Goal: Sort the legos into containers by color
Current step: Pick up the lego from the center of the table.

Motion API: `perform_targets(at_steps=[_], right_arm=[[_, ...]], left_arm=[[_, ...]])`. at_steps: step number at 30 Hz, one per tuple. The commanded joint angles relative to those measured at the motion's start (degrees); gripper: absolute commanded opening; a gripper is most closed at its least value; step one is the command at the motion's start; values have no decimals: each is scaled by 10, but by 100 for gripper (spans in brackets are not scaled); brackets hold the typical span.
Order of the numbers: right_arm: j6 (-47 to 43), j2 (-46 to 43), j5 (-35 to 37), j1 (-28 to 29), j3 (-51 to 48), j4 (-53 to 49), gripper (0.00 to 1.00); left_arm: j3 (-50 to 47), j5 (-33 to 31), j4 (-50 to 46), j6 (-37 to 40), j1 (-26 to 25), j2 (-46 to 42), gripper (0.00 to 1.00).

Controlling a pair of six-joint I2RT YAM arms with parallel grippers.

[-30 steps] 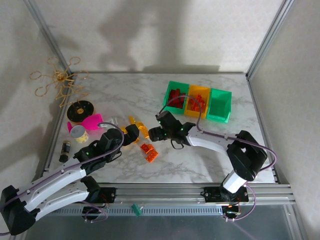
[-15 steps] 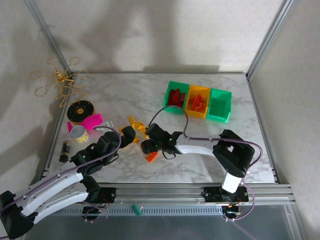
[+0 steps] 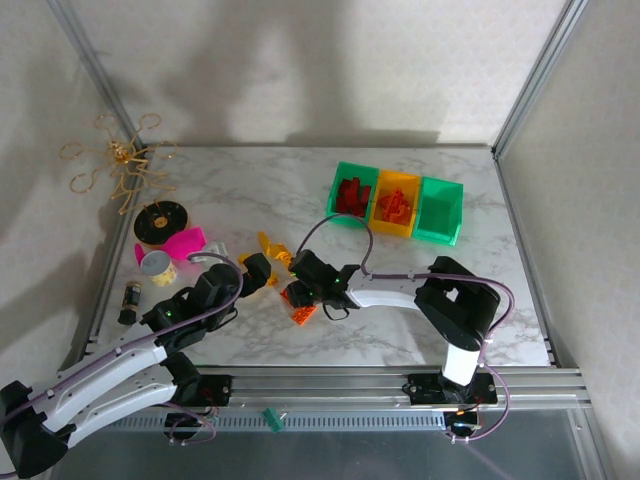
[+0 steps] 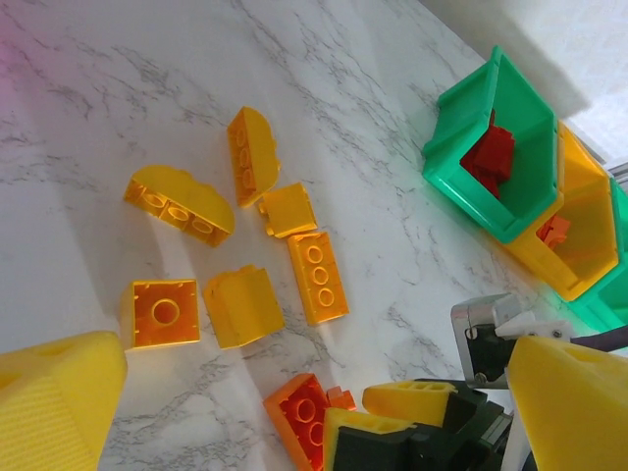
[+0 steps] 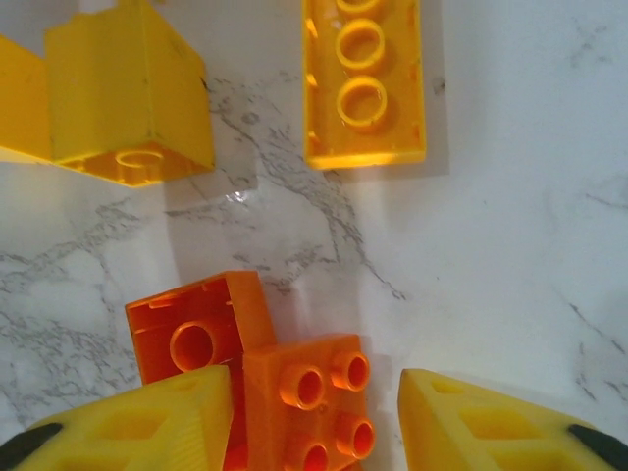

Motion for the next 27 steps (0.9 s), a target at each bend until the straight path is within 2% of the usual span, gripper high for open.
perform_targets(at_steps=[1,15,27], right_arm=[[10,7,10,0,-5,7,42],[18,-15,7,-4,-21,7,22],[25,-51,8,-17,-35,4,14]], left_arm=[[-3,-14,-8,-3,3,-1,100],[1,-10,-2,1,3,5,100],[8,-6,0,3,4,14,100]])
